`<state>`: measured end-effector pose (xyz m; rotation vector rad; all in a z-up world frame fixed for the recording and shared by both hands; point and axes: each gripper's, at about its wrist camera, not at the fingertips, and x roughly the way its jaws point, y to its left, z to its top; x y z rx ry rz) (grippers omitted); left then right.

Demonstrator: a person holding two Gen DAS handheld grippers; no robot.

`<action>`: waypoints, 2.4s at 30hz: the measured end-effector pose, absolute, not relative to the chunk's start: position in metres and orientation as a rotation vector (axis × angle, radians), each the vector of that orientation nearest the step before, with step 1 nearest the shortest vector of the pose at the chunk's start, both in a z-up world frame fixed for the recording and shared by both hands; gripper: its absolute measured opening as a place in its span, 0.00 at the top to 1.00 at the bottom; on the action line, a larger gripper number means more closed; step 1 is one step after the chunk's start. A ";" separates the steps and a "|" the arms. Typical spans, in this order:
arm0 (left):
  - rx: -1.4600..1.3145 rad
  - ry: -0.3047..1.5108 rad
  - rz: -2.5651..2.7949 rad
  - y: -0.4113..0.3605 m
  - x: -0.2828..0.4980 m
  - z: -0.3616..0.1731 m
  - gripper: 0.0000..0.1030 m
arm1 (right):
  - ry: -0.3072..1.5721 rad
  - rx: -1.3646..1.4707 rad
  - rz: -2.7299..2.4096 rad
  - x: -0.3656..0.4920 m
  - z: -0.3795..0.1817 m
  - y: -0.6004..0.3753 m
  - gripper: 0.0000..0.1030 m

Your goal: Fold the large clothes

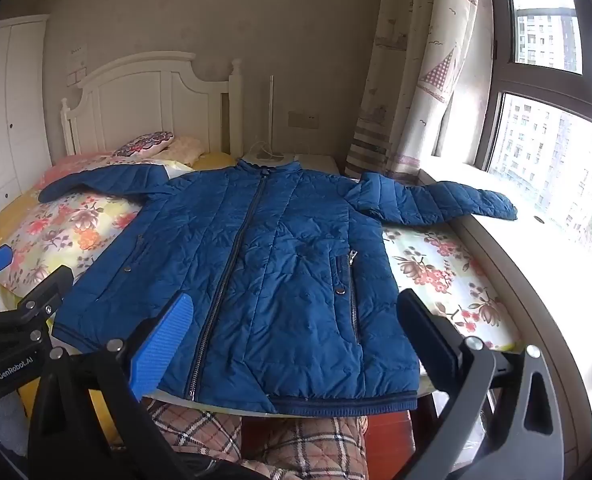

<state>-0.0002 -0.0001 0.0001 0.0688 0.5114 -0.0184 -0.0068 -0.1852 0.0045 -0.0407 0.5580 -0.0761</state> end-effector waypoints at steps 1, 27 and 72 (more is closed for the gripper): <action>0.069 0.514 -0.020 0.000 0.000 0.000 0.04 | 0.556 -0.039 -0.076 -0.007 0.004 -0.185 0.02; 0.075 0.519 -0.016 -0.001 -0.001 0.000 0.04 | 0.559 -0.035 -0.074 -0.008 0.002 -0.183 0.02; 0.073 0.542 -0.007 0.010 0.000 -0.011 0.04 | 0.562 -0.036 -0.071 -0.007 -0.002 -0.178 0.02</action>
